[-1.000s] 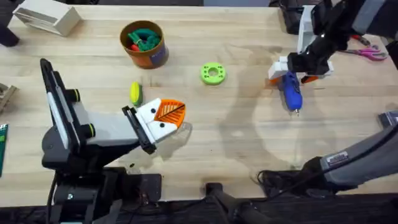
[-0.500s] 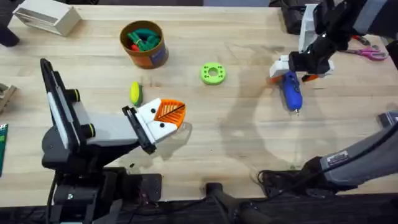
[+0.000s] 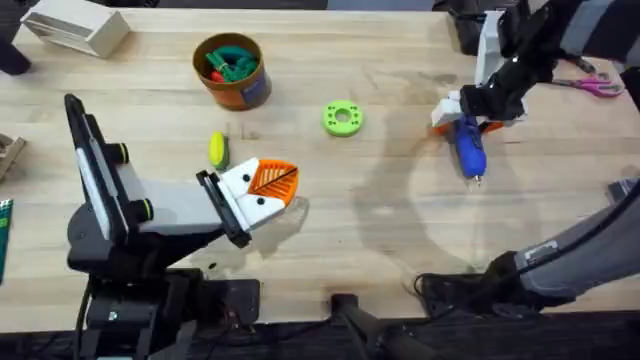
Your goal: Pick up the gripper from the table and insert it into the empty holder that is missing its gripper. Then pick up a screw, insert it into the mounting hole, and use the screwdriver to tighten it. Finally, clean up the table by picking up the vegetable and placing it into the bucket.
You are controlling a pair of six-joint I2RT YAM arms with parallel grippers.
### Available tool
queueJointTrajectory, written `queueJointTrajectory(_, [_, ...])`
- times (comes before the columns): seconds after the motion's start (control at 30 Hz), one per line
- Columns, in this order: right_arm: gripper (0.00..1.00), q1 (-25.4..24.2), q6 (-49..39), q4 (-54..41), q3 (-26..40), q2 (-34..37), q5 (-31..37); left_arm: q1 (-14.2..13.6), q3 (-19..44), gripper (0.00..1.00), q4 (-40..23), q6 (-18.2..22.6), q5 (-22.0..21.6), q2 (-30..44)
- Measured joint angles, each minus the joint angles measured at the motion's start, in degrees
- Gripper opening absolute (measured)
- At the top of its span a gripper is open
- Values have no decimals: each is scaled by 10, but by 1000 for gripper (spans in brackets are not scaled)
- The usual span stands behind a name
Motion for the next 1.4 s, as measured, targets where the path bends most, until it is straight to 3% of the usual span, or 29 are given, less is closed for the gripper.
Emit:
queueJointTrajectory(0.1, [838,6,0,2,0,0,0,0,0,11,0,0,0,0])
queueJointTrajectory(0.27, [623,13,-4,9,0,0,2,0,0,11,0,0,0,0])
queueJointTrajectory(0.37, [463,13,-7,12,0,0,6,0,0,11,0,0,0,0])
queueJointTrajectory(0.5, [112,13,-9,17,0,3,11,0,0,11,0,0,0,0])
queueJointTrajectory(0.57, [24,12,-8,19,0,4,15,0,0,11,0,0,0,0])
queueJointTrajectory(0.97, [29,12,-8,-15,13,4,15,0,0,11,0,0,0,0])
queueJointTrajectory(1.13, [29,22,-1,-30,60,-6,15,0,0,11,0,0,0,0])
queueJointTrajectory(1.4, [29,67,17,-33,174,-84,15,0,0,11,0,0,0,0])
